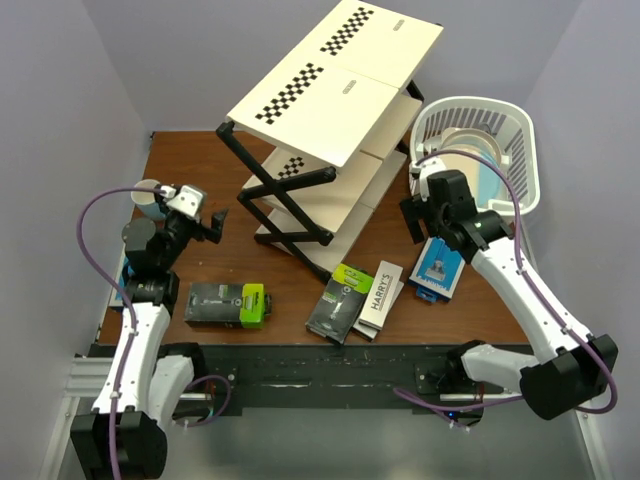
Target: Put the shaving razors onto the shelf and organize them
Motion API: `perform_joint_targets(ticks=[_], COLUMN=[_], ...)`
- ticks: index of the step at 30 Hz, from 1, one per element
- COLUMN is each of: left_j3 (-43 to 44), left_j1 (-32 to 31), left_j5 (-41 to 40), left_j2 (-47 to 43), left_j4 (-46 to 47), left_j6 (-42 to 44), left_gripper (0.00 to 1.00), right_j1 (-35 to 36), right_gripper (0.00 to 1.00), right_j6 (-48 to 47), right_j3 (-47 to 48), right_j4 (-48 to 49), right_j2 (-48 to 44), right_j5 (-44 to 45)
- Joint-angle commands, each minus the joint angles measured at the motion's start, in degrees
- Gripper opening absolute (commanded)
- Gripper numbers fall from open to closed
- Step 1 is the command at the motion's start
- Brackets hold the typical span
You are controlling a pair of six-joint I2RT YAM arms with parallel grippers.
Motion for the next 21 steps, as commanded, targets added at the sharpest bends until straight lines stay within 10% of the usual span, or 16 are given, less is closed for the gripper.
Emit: perform_joint_targets(ticks=[1,21], left_j3=[-1.0,3.7], left_j1=[1.0,-8.0], left_j5=[-1.4,15.1], left_j2=[-0.4,-1.1], left_j4=[3.2,4.6], left_j6=[-10.0,-8.2], left_gripper=[1.0,0.78], right_j1=[0.2,0.1], right_gripper=[0.99,0.99], right_j6=[-1.3,-1.5], right_j3=[3.9,9.0], right_j4=[1.3,1.8], right_j2=[0.9,3.2], right_j5=[-3.8,-18.0])
